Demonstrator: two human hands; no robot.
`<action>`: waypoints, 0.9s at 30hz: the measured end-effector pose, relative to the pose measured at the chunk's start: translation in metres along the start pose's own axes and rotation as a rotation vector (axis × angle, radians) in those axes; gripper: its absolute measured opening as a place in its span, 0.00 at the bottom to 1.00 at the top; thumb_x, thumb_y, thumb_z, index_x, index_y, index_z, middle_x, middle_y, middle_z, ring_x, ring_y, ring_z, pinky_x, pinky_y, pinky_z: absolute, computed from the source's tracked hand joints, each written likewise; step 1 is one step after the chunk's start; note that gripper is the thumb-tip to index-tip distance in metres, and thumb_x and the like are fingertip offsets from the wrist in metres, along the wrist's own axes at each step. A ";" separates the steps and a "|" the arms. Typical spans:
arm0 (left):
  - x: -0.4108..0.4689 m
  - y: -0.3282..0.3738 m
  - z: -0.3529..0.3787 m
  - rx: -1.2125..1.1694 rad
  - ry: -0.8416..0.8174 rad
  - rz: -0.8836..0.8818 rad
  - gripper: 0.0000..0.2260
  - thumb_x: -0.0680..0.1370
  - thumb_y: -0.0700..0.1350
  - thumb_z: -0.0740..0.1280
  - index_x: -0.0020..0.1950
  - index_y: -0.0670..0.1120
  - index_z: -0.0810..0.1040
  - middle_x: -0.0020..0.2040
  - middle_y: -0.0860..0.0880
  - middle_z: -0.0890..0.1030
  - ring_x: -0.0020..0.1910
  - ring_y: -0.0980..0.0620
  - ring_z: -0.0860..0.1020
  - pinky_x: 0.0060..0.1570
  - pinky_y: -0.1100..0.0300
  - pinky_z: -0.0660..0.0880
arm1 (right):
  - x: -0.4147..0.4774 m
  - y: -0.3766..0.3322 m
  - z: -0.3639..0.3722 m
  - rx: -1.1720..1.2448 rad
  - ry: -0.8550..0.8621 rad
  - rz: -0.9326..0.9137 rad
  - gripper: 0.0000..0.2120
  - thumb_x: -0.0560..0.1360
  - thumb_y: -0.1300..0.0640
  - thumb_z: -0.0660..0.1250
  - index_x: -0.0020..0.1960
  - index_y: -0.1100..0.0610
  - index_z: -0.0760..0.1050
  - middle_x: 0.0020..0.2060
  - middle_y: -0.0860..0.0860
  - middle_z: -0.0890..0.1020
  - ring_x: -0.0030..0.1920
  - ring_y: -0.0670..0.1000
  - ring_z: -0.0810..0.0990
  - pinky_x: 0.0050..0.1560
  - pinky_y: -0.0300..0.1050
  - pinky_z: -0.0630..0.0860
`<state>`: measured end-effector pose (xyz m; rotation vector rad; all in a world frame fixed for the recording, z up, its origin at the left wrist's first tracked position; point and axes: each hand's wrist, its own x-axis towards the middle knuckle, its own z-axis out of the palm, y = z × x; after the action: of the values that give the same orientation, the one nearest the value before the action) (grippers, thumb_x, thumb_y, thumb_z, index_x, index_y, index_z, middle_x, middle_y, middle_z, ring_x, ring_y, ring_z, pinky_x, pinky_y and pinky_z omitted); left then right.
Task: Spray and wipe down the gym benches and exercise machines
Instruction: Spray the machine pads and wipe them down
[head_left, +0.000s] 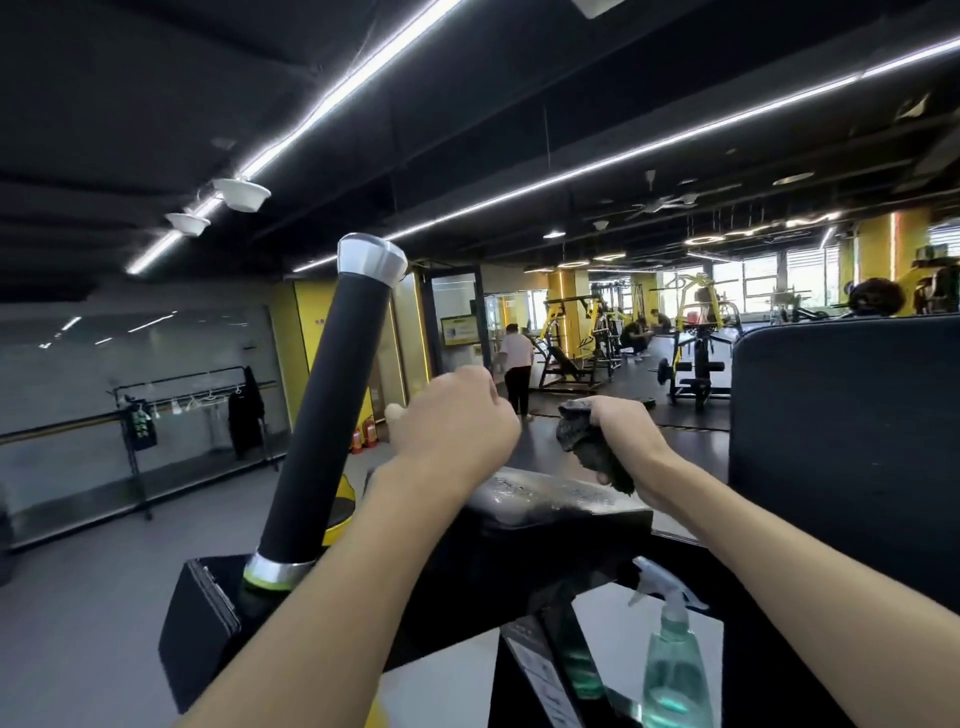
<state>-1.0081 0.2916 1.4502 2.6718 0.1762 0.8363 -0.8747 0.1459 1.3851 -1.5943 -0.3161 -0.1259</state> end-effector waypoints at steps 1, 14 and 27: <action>0.000 -0.002 0.002 0.063 -0.021 -0.019 0.09 0.82 0.47 0.58 0.56 0.50 0.77 0.51 0.50 0.80 0.51 0.48 0.76 0.64 0.41 0.67 | 0.005 0.001 0.000 -0.005 -0.013 0.051 0.12 0.78 0.54 0.58 0.44 0.59 0.76 0.30 0.55 0.79 0.37 0.59 0.71 0.27 0.44 0.64; 0.001 -0.012 0.018 0.203 -0.139 -0.241 0.15 0.83 0.54 0.51 0.56 0.49 0.74 0.50 0.48 0.76 0.49 0.45 0.71 0.63 0.43 0.71 | 0.089 0.040 -0.004 -0.717 -0.335 -0.181 0.11 0.73 0.57 0.73 0.55 0.54 0.78 0.50 0.52 0.83 0.40 0.48 0.80 0.40 0.40 0.76; 0.005 -0.017 0.024 0.208 -0.099 -0.221 0.15 0.82 0.54 0.52 0.46 0.48 0.74 0.41 0.51 0.75 0.46 0.44 0.74 0.59 0.42 0.74 | 0.103 0.053 -0.005 -0.937 -0.617 -0.260 0.09 0.77 0.61 0.65 0.51 0.52 0.84 0.45 0.50 0.86 0.39 0.50 0.81 0.36 0.40 0.77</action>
<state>-0.9903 0.3014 1.4283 2.8090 0.5501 0.6460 -0.7607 0.1524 1.3626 -2.5000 -1.0577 0.0381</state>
